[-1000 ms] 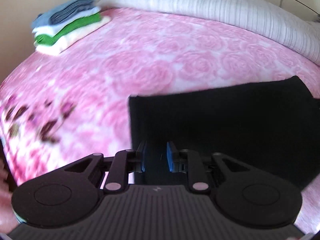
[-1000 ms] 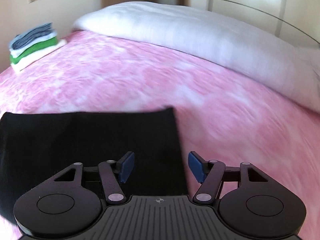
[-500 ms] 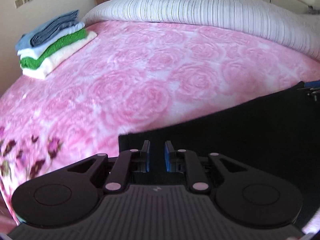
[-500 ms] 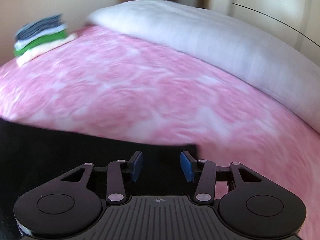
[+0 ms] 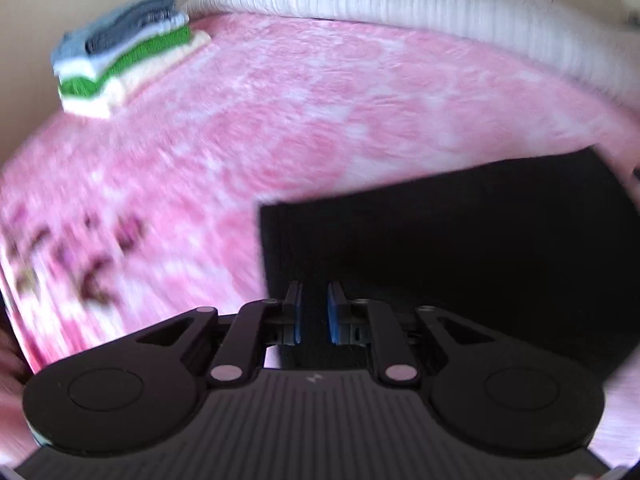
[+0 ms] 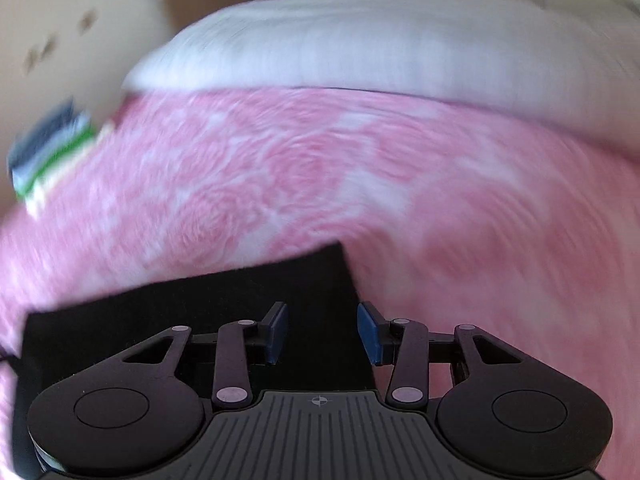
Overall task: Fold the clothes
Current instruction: 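Regrasp the folded skirt's edge with both grippers and straighten it, then open both grippers and pull them back from the folded black skirt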
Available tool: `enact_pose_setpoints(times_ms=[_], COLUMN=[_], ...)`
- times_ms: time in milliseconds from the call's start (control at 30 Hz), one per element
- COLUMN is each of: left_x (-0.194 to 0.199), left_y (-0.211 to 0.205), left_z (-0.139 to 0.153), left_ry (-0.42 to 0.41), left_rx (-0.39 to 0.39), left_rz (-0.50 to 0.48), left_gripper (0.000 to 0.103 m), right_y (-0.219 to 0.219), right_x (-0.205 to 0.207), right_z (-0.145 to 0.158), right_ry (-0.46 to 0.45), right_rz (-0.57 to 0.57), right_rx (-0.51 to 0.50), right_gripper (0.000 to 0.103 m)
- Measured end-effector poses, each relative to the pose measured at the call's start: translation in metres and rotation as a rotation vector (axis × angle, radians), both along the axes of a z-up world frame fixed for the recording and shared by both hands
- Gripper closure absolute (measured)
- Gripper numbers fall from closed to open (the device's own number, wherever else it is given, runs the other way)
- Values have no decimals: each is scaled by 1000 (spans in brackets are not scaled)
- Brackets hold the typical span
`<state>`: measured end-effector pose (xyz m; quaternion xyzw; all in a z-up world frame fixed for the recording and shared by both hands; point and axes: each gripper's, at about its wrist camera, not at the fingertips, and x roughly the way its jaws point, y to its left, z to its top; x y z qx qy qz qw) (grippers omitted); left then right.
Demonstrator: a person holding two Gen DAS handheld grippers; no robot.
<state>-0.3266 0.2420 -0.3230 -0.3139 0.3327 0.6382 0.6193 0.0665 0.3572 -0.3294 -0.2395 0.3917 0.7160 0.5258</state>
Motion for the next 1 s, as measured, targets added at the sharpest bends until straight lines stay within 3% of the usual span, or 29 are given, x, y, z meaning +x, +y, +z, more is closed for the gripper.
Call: enact_pose_setpoints(times_ms=[67, 200, 400, 600, 733, 800, 867, 967, 1000], left_x=[14, 56, 104, 124, 133, 133, 133, 136, 137], left_y=[-21, -43, -30, -20, -16, -20, -28, -44, -50], left_z=[11, 14, -13, -46, -30, -14, 1, 15, 19], left_ry=[-108, -231, -198, -98, -53, -49, -23, 34, 50], left_rx=[-4, -9, -25, -81, -152, -195, -231, -294, -315], left_rz=[-14, -81, -155, -203, -144, -60, 10, 55, 65], left_gripper=[91, 91, 91, 89, 89, 88, 76, 73, 73], right_y=[-27, -68, -127, -129, -132, -130, -129, -134, -139], right_x=[26, 47, 78, 87, 90, 80, 60, 27, 18], right_z=[8, -7, -30, -41, -35, -22, -8, 12, 18], right_ry=[108, 259, 482, 503, 455, 324, 161, -111, -157], right_rz=[-82, -225, -438, -497, -485, -407, -274, -77, -33], right_rx=[-54, -164, -325, -320, -320, -307, -282, -274, -272], right_gripper=[60, 60, 60, 60, 60, 60, 57, 51, 50])
